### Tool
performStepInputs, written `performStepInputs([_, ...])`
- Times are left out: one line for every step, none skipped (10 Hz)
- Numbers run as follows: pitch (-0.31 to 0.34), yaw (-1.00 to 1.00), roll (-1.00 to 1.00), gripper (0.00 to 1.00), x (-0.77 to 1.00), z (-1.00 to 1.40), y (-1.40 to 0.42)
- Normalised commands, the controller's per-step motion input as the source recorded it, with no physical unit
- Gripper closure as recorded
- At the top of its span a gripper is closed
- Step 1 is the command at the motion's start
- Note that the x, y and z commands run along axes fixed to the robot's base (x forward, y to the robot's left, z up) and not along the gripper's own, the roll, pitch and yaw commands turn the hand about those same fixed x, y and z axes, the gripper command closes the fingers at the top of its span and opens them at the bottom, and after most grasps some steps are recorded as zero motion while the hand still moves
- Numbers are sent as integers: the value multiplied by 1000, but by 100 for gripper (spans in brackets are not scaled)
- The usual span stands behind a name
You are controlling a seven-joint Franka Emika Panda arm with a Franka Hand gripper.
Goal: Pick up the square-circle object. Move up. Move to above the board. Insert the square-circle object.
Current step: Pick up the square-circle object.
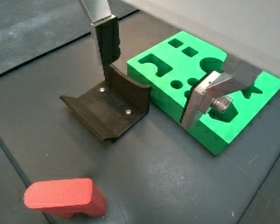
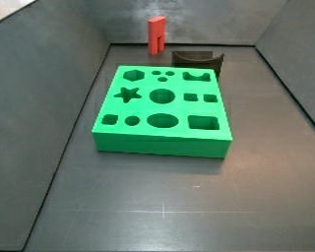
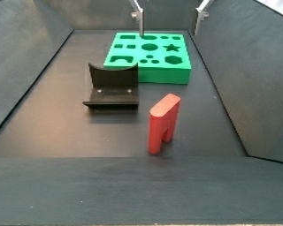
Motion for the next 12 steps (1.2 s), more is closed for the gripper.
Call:
performStepInputs([40,-314,60,0,0,-60,83])
performStepInputs([104,-666,6,0,0,-103,320])
performStepInputs([123,-649,6,0,17,-163,343])
performStepInputs([86,-797,14,0,20,-169,209])
performStepInputs([66,-863,1,0,37,-140,149])
performStepInputs([50,-886,0,0,60,-117,126])
performStepInputs([36,-891,0,0,89,-94,120])
performStepInputs([40,-880,0,0,100,-126,134])
performStepInputs([60,-866,0,0,86,-166,151])
performStepInputs([81,-743,0,0,117,-217,280])
performStepInputs([90,-660,0,0,183,-286,357])
performStepInputs([91,-580,0,0,166,-377,440])
